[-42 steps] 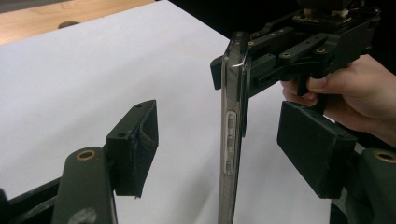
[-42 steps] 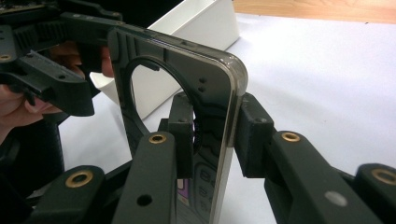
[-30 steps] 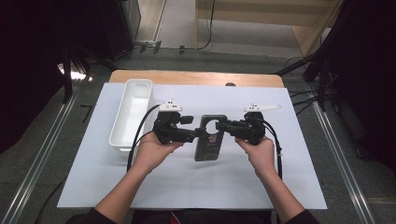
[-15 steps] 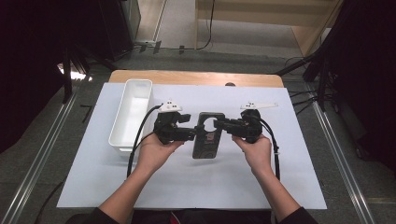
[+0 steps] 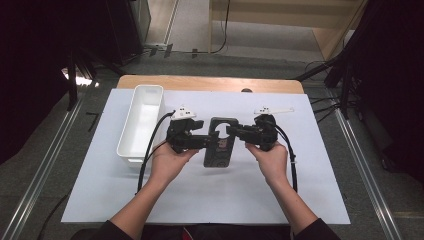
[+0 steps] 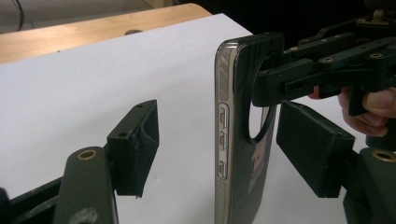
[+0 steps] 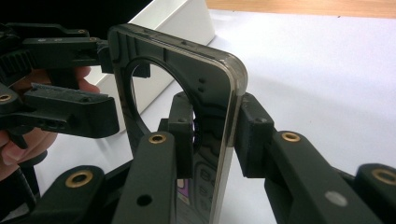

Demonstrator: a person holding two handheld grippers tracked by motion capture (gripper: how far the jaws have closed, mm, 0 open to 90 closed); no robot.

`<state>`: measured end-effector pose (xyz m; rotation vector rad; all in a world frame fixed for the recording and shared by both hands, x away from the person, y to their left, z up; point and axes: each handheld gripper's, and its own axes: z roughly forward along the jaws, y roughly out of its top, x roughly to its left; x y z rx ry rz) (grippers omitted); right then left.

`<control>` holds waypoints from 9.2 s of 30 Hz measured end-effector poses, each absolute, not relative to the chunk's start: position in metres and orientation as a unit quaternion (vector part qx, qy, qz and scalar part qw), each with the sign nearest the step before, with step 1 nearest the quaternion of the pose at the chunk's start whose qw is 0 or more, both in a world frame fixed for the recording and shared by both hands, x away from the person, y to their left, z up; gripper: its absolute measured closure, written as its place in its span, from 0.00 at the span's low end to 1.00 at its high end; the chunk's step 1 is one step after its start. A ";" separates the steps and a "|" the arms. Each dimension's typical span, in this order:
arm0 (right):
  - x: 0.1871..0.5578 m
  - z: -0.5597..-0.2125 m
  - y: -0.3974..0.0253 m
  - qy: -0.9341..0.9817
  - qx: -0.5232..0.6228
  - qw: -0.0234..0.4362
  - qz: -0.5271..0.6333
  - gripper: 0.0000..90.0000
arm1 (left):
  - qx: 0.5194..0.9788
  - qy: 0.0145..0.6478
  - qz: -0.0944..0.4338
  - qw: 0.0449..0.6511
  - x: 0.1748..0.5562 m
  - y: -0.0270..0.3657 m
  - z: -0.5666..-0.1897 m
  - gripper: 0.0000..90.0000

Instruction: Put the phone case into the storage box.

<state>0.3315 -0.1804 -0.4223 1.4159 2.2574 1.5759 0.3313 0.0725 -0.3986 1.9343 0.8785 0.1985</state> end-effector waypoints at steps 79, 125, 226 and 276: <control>0.330 -0.419 -0.163 0.714 0.490 0.028 0.499 0.77 | 0.794 0.383 0.132 0.454 0.334 0.059 -0.399 0.80; 0.325 -0.416 -0.175 0.723 0.452 0.043 0.521 0.40 | 0.788 0.382 0.108 0.470 0.341 0.074 -0.388 0.83; 0.223 -0.467 -0.263 0.770 0.422 0.053 0.476 0.28 | 0.784 0.362 0.071 0.499 0.363 0.135 -0.341 0.82; 0.226 -0.472 -0.256 0.776 0.420 0.039 0.469 0.27 | 0.768 0.388 0.103 0.499 0.391 0.178 -0.318 0.82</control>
